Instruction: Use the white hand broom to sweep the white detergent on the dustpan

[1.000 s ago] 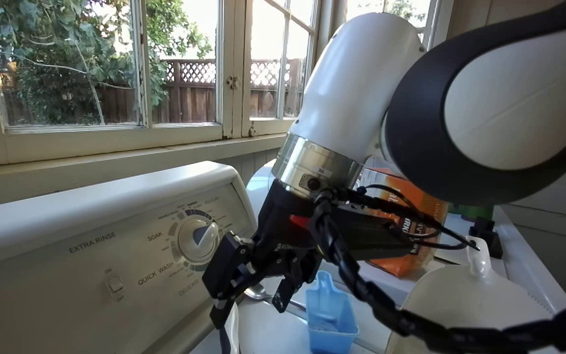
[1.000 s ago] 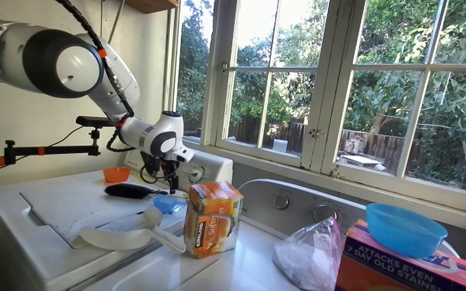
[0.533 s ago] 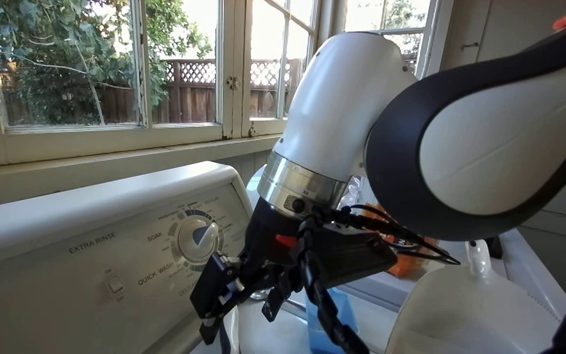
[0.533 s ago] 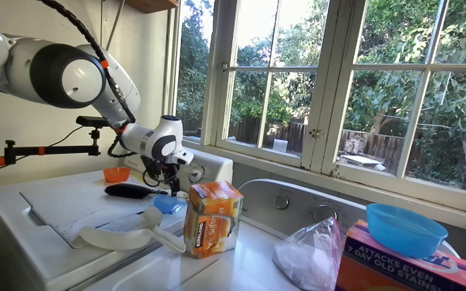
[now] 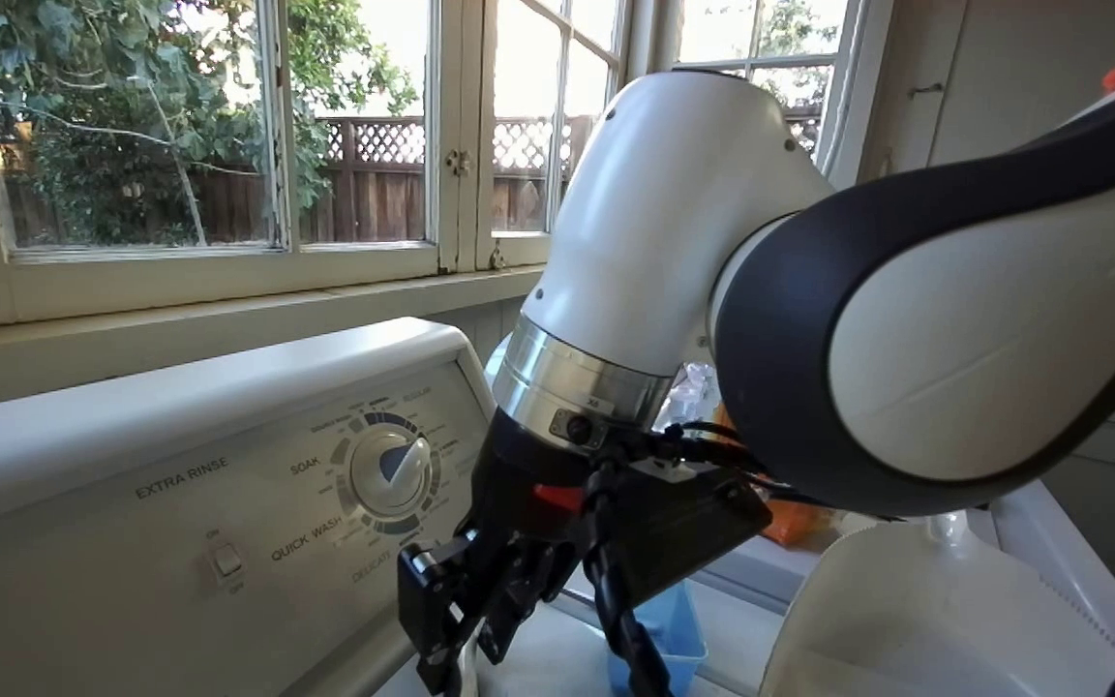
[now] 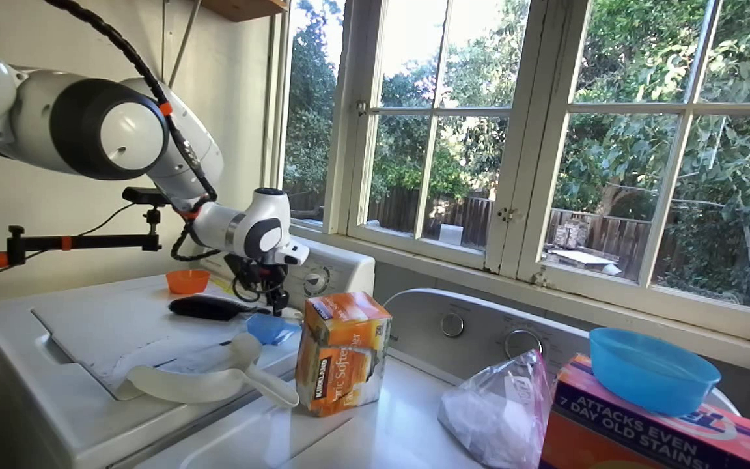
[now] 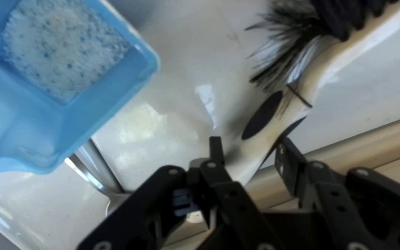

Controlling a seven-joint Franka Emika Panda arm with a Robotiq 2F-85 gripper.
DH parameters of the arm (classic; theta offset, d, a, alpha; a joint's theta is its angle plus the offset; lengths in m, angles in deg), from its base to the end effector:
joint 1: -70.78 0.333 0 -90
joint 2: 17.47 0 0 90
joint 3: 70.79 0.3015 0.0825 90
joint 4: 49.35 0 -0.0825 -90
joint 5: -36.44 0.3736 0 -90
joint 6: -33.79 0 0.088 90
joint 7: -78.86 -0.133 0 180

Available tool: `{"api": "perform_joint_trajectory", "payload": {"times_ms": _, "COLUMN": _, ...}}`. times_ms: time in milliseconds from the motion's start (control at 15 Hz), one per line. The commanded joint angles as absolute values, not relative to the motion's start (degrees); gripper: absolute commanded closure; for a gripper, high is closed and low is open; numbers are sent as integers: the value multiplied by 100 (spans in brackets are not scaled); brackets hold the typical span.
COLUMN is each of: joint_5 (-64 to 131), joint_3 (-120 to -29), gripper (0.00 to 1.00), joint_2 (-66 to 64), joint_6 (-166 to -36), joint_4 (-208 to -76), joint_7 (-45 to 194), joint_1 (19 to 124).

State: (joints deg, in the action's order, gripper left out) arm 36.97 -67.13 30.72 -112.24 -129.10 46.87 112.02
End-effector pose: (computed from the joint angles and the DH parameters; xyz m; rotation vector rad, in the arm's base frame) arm 0.5384 0.5224 0.2097 -2.8754 -0.2734 -0.3163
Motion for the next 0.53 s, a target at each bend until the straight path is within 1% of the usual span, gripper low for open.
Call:
{"api": "perform_joint_trajectory", "payload": {"times_ms": 0, "joint_5": 3554, "joint_3": -6821, "gripper": 75, "joint_2": 3199, "joint_6": -11021, "joint_4": -12684, "joint_7": 4743, "joint_1": 11297}}
{"api": "perform_joint_trajectory", "payload": {"times_ms": 67, "joint_5": 3555, "joint_3": -6829, "gripper": 77, "joint_2": 3190, "joint_6": -11021, "joint_4": -12688, "joint_7": 4766, "joint_1": 11301}}
{"api": "perform_joint_trajectory", "payload": {"times_ms": 200, "joint_5": 3583, "joint_3": -6817, "gripper": 78, "joint_2": 3152, "joint_6": -10993, "joint_4": -12721, "joint_7": 4776, "joint_1": 11284}}
{"api": "perform_joint_trajectory", "payload": {"times_ms": 267, "joint_5": 3598, "joint_3": -6804, "gripper": 81, "joint_2": 3142, "joint_6": -10977, "joint_4": -12729, "joint_7": 4781, "joint_1": 11273}}
{"api": "perform_joint_trajectory", "payload": {"times_ms": 333, "joint_5": 3617, "joint_3": -6794, "gripper": 91, "joint_2": 3131, "joint_6": -10967, "joint_4": -12740, "joint_7": 4776, "joint_1": 11258}}
{"api": "perform_joint_trajectory", "payload": {"times_ms": 400, "joint_5": 3639, "joint_3": -6791, "gripper": 94, "joint_2": 3114, "joint_6": -10945, "joint_4": -12745, "joint_7": 4740, "joint_1": 11255}}
{"api": "perform_joint_trajectory", "payload": {"times_ms": 467, "joint_5": 3679, "joint_3": -6788, "gripper": 94, "joint_2": 3073, "joint_6": -10951, "joint_4": -12752, "joint_7": 4670, "joint_1": 11253}}
